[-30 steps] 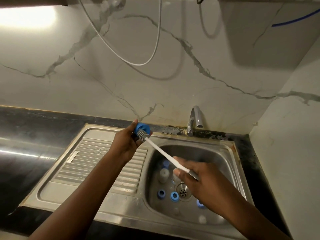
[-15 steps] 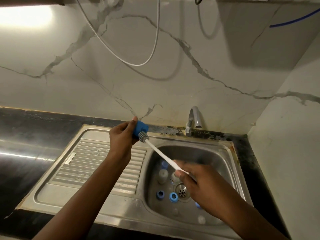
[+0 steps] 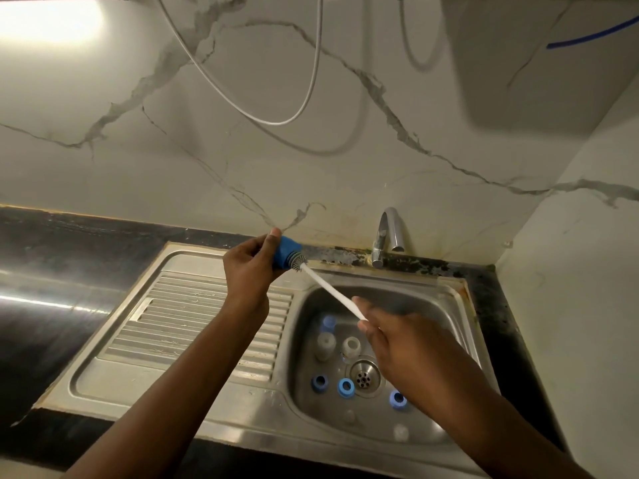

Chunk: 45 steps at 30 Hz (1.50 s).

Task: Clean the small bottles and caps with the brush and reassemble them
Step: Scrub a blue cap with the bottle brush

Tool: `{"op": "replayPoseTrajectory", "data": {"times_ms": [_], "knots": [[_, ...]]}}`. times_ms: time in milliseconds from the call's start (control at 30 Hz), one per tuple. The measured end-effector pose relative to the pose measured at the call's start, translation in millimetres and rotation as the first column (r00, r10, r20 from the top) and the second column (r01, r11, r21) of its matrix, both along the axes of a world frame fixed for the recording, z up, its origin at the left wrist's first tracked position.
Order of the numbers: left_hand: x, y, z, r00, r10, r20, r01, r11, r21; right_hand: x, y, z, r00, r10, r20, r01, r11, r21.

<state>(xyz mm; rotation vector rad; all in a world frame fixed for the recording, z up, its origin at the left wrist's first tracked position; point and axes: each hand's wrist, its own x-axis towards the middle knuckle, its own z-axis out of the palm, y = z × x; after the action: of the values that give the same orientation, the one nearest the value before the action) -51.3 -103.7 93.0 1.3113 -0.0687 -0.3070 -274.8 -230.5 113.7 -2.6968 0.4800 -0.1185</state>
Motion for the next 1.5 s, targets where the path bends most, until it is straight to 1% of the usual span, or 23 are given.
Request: {"op": "replayPoseTrajectory", "data": {"times_ms": [33, 100, 133, 200, 267, 333, 433, 533, 567, 600, 733, 800, 933, 1067, 1167, 1267, 1500], "knots": [[2, 0, -1, 1.0, -0.008, -0.016, 0.007, 1.0, -0.009, -2, 2, -2, 1.0, 0.001, 0.001, -0.001, 0.994, 0.111], [8, 1, -3, 0.996, -0.028, -0.079, 0.023, 0.998, -0.065, -4, 4, -4, 1.0, 0.006, 0.015, -0.011, 0.941, 0.338], [10, 2, -3, 0.991, -0.047, -0.129, 0.033, 0.994, -0.103, -4, 5, -2, 1.0, 0.007, 0.03, -0.019, 0.908, 0.418], [13, 1, -1, 0.967, -0.112, -0.228, 0.067, 0.978, -0.198, -2, 1, -1, 0.996, -0.027, 0.084, -0.019, 0.868, 0.497], [14, 0, 0, 0.944, -0.171, -0.281, 0.096, 0.961, -0.261, 0, -5, 1, 0.988, -0.075, 0.132, 0.004, 0.883, 0.47], [12, -2, 2, 0.947, -0.174, -0.269, 0.115, 0.968, -0.223, 1, -12, 1, 0.984, -0.111, 0.143, 0.049, 0.923, 0.381], [4, -4, 2, 0.974, -0.141, -0.18, 0.117, 0.984, -0.136, -1, -19, -6, 0.986, -0.123, 0.117, 0.089, 0.961, 0.261], [0, -6, 3, 0.994, -0.088, -0.062, 0.082, 0.992, -0.098, -2, -12, -11, 0.993, -0.085, 0.079, 0.074, 0.988, 0.135], [1, -5, 3, 0.995, -0.086, -0.044, 0.081, 0.992, -0.099, -3, -7, -12, 0.995, -0.076, 0.065, 0.066, 0.987, 0.145], [3, -5, 3, 0.994, -0.089, -0.056, 0.083, 0.99, -0.113, -4, -3, -13, 0.996, -0.065, 0.054, 0.054, 0.982, 0.183], [17, 6, -4, 0.973, -0.124, -0.194, 0.084, 0.976, -0.199, -11, 2, -19, 0.995, -0.033, 0.093, -0.005, 0.924, 0.382], [21, 11, -5, 0.961, -0.137, -0.242, 0.076, 0.967, -0.244, -15, -2, -16, 0.993, -0.058, 0.106, 0.006, 0.903, 0.43], [26, 18, -5, 0.937, -0.129, -0.324, 0.019, 0.946, -0.323, -24, -7, -2, 0.986, -0.09, 0.144, 0.025, 0.918, 0.397], [20, 14, -5, 0.941, -0.169, -0.294, 0.064, 0.94, -0.336, -18, -7, 3, 0.987, -0.083, 0.134, 0.033, 0.939, 0.343], [11, 8, -2, 0.947, -0.178, -0.267, 0.075, 0.931, -0.356, -12, -5, 2, 0.985, -0.081, 0.154, 0.023, 0.937, 0.348], [4, 4, -2, 0.944, -0.187, -0.272, 0.085, 0.934, -0.346, -4, -3, 2, 0.98, -0.105, 0.171, 0.036, 0.93, 0.365], [-19, -5, -10, 0.932, -0.201, -0.303, 0.111, 0.951, -0.29, 14, -4, 0, 0.975, -0.137, 0.176, 0.078, 0.949, 0.304]]}}
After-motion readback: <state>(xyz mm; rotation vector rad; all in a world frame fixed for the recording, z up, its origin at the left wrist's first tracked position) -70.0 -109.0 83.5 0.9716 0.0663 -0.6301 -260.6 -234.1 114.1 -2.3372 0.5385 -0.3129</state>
